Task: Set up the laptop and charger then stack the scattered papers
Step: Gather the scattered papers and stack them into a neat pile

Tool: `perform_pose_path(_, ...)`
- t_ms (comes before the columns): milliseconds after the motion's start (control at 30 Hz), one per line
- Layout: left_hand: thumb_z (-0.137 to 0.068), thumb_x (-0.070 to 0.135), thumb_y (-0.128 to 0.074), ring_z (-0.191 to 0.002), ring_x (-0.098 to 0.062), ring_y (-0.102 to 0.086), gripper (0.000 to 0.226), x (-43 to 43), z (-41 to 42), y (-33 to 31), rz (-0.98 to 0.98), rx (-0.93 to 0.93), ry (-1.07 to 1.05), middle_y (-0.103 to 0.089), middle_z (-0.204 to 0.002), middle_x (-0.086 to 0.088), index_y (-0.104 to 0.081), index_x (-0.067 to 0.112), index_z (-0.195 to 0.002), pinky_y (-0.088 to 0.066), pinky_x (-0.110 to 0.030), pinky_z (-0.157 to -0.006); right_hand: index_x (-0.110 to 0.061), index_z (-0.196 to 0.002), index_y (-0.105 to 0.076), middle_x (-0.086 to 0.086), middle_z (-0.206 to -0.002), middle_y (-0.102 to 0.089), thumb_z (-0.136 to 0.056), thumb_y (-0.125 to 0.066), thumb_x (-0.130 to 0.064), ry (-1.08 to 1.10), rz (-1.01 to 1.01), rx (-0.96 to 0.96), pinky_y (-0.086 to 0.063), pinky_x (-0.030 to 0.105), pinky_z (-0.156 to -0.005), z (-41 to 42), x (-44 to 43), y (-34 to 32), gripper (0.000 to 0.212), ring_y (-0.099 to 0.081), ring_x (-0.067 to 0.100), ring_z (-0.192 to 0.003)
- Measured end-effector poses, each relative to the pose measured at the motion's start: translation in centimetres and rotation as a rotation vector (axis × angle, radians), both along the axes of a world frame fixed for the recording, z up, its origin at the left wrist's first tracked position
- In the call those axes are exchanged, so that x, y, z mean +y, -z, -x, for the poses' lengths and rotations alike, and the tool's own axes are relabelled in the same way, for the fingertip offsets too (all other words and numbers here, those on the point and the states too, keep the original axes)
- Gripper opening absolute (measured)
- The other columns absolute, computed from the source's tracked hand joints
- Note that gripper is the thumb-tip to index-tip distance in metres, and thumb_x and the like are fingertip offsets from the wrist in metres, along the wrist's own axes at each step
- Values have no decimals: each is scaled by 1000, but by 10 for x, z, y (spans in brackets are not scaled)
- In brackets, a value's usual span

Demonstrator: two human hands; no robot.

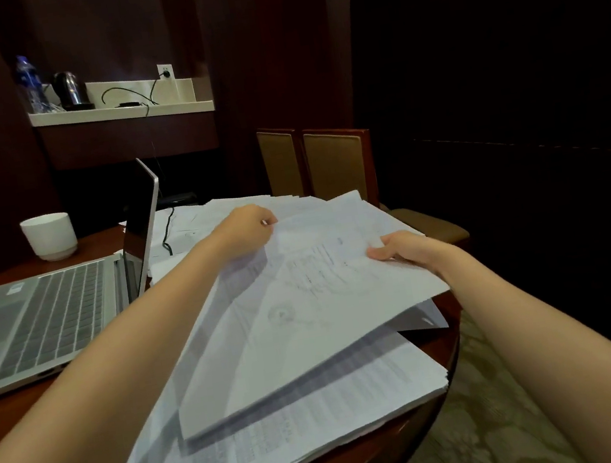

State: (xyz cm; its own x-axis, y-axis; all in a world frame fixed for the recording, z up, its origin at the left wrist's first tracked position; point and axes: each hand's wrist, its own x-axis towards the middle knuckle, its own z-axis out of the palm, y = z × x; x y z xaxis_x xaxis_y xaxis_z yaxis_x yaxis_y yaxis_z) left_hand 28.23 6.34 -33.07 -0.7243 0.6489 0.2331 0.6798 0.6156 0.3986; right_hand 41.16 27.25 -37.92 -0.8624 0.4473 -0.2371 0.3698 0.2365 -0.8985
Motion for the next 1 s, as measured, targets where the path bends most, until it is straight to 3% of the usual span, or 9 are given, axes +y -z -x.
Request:
perform_pose_path(100, -95, 7, -42, -93, -18, -47, 27, -7, 0, 4, 69, -98, 8, -59, -111, -8, -64, 6, -111, -35, -25, -79, -9, -119, -54, 6, -99, -71, -91, -58, -22, -105, 192, 4, -58, 32, -71, -6, -1, -2, 31, -71, 21, -79)
perform_pose_path(200, -95, 8, -42, -92, -16, -47, 26, -12, -3, 6, 209, -172, 23, -55, -98, 0, -64, 9, -110, -34, -24, -81, -9, -112, -61, 2, -88, -74, -91, -57, -24, -154, 271, 81, -58, 27, -71, -7, -4, -4, 26, -72, 15, -73)
perform_pose_path(333, -95, 9, -43, -62, -12, -43, 18, -17, -7, 14, 370, -299, 17, -47, -67, 4, -60, 17, -97, -40, -22, -63, -7, -111, -58, 3, -84, -71, -90, -60, -22, -141, 120, 71, -51, 18, -50, -4, -11, -3, 26, -67, 12, -62)
perform_pose_path(467, -94, 11, -49, -72, -16, -49, 12, -21, -7, 24, 476, -380, 5, -49, -74, 3, -55, 19, -100, -46, -24, -64, -6, -92, -64, 7, -76, -61, -87, -65, -18, -129, -109, -39, -46, 17, -46, -4, -17, 6, 14, -57, 14, -53)
perform_pose_path(567, -90, 9, -55, -70, -12, -51, 14, -24, -4, 27, 513, -319, 21, -52, -74, 4, -55, 20, -99, -46, -20, -61, -1, -95, -64, 9, -72, -62, -86, -66, -19, -94, -178, -86, -46, 19, -44, -4, -22, 10, 20, -58, 17, -51)
perform_pose_path(700, -85, 15, -64, -88, -14, -55, 30, -23, -4, 25, 582, -324, 50, -55, -93, 4, -52, 25, -111, -49, -24, -76, 0, -100, -63, 10, -82, -63, -86, -65, -13, 92, -215, -39, -51, 25, -57, 4, -17, 10, 19, -59, 19, -63)
perform_pose_path(833, -84, 38, -66, -110, -18, -49, 53, -18, -9, 25, 571, -427, 60, -47, -117, 1, -45, 23, -130, -46, -34, -97, -3, -98, -49, 10, -90, -50, -88, -56, -11, 319, -512, -172, -43, 26, -58, 5, -9, 8, 14, -49, 20, -69)
perform_pose_path(933, -81, 37, -69, -111, -18, -47, 56, -16, -9, 30, 586, -419, 48, -46, -120, 1, -46, 20, -129, -45, -34, -97, -1, -122, -43, 17, -110, -46, -88, -57, -8, 382, -394, -209, -51, 35, -89, 7, -6, 5, 38, -52, 31, -105)
perform_pose_path(1000, -80, 36, -70, -107, -17, -47, 50, -15, -6, 33, 590, -412, 49, -48, -117, 0, -51, 18, -122, -45, -31, -93, -3, -132, -38, 20, -125, -45, -87, -58, -5, 432, -224, -201, -51, 38, -93, 4, -8, -1, 50, -52, 32, -111)
